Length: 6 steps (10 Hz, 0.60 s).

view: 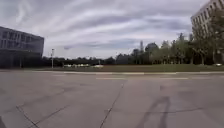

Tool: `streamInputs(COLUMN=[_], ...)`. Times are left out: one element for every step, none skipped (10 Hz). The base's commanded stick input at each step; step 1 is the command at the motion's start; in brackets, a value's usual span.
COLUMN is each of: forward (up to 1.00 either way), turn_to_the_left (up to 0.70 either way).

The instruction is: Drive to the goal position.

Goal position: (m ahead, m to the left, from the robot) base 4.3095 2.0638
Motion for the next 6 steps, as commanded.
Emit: streamInputs(forward=[0.7,0.7,0.7,0.7,0.7,0.7], turn_to_the_left=[0.0,0.0,0.0,0.0,0.0,0.0])
